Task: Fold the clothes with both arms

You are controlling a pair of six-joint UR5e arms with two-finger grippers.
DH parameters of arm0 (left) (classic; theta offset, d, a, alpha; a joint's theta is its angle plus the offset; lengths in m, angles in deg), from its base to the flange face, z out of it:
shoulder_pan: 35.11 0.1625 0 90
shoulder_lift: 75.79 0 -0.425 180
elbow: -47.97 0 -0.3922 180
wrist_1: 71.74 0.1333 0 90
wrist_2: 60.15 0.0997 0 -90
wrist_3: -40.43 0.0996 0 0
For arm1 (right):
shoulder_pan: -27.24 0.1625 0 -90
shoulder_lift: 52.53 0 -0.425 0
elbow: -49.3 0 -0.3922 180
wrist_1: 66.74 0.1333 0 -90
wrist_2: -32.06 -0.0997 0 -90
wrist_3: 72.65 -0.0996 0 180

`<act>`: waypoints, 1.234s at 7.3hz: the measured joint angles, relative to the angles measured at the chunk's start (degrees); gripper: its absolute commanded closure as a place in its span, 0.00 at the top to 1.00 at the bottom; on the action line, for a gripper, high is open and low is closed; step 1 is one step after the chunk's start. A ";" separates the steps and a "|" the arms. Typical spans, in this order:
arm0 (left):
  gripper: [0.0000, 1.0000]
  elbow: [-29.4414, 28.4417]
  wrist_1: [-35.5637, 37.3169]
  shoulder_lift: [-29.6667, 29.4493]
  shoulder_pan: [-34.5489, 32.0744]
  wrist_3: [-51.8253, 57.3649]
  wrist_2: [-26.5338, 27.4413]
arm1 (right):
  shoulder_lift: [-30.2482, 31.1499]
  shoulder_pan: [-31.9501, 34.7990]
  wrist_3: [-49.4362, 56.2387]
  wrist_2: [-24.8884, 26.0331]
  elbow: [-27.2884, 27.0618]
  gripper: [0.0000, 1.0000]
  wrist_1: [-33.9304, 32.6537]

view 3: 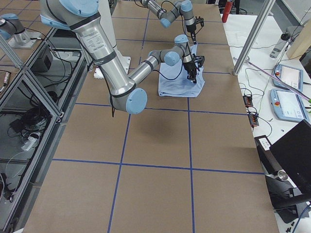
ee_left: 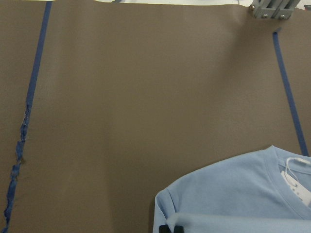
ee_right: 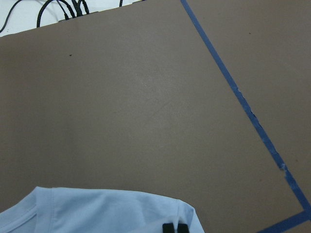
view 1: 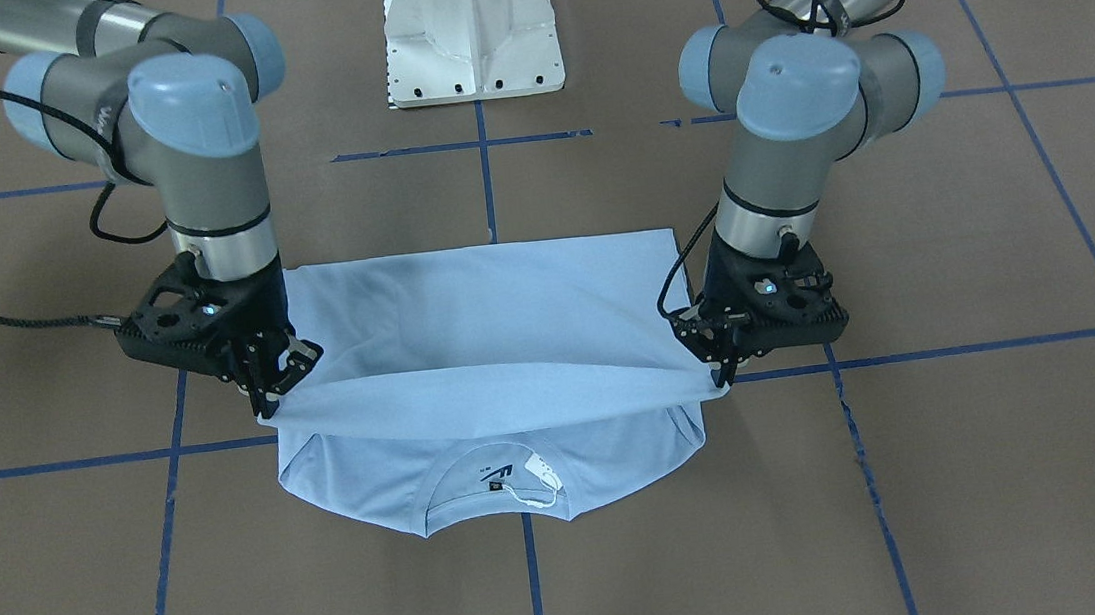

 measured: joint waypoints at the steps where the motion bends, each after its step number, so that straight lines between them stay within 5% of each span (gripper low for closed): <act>1: 0.00 -4.71 -3.20 -0.92 0.12 0.41 1.34 | -0.37 -0.01 0.05 0.13 3.67 0.00 3.01; 3: 0.00 -9.55 -6.24 -1.95 0.29 1.32 3.33 | -0.45 0.05 0.65 0.28 6.01 0.00 5.12; 4: 0.30 -10.12 -6.69 -2.18 0.35 1.43 3.58 | -0.43 0.08 0.90 0.30 6.24 0.30 5.35; 5: 0.99 -10.28 -6.84 -2.31 0.46 1.47 3.66 | -0.38 0.03 0.91 0.33 6.31 0.99 5.45; 7: 1.00 -9.95 -8.59 -1.73 0.62 2.42 3.61 | -0.37 -0.19 1.52 1.12 6.30 1.00 5.49; 9: 1.00 -3.39 -11.08 2.99 0.71 4.90 2.80 | -0.39 0.40 5.94 0.85 5.29 1.00 5.55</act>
